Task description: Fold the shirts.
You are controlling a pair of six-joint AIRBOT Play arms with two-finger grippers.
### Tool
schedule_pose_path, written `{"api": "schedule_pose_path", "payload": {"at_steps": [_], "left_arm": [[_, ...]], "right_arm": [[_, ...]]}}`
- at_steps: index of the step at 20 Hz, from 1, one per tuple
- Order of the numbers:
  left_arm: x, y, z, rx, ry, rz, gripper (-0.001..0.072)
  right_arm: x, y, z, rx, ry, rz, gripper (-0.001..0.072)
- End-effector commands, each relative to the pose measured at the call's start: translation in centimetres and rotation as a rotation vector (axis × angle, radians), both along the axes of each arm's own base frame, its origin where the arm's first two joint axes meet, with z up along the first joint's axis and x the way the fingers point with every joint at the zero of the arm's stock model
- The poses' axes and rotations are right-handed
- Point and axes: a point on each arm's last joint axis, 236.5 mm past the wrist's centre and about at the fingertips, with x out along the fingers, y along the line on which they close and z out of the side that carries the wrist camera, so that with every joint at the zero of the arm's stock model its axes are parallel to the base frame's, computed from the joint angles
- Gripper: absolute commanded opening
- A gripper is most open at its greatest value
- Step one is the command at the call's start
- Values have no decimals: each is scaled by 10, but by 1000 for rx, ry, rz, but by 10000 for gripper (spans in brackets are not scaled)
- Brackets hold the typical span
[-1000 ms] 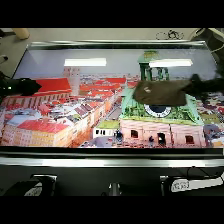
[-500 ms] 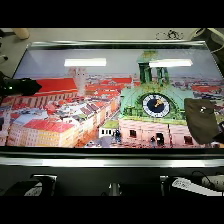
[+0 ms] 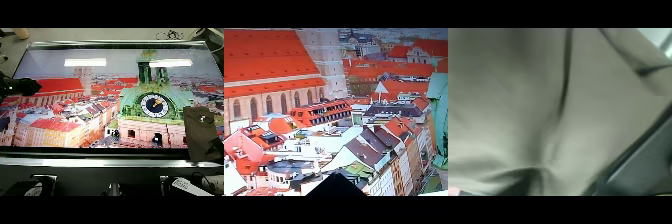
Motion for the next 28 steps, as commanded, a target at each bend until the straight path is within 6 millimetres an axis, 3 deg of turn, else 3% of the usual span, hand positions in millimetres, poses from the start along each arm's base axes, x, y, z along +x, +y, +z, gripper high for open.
{"api": "schedule_pose_path", "payload": {"at_steps": [1,3,4,6,8,9,10,11,12,13,15,17,20,28], "left_arm": [[0,0,0,1,0,0,27],[1,1,-2,4,3,-2,27],[2,1,-5,6,12,-2,26],[7,1,-17,6,42,-2,26],[14,2,-31,48,65,-36,24],[19,9,-42,103,93,-27,24],[24,22,-56,190,146,3,24],[27,36,-71,295,205,31,24],[30,47,-83,393,255,62,26],[32,50,-99,455,300,72,62],[22,28,-133,411,420,41,720],[16,13,-143,362,417,17,715],[28,11,-133,318,315,55,715],[28,11,-134,321,319,52,716]], "right_arm": [[-2,-14,9,-32,0,90,617],[7,-41,42,-112,-9,111,614],[24,-59,67,-177,-64,106,614],[66,-86,122,-321,-187,129,614],[133,-98,183,-502,-367,239,612],[170,-87,207,-568,-456,332,611],[213,-61,226,-615,-550,432,611],[248,-24,232,-617,-621,522,611],[276,25,225,-569,-656,616,609],[291,73,206,-496,-637,721,609],[287,160,147,-280,-495,877,680],[272,204,110,-118,-386,942,686],[269,207,103,-115,-355,960,683],[269,207,103,-115,-356,959,674]]}}
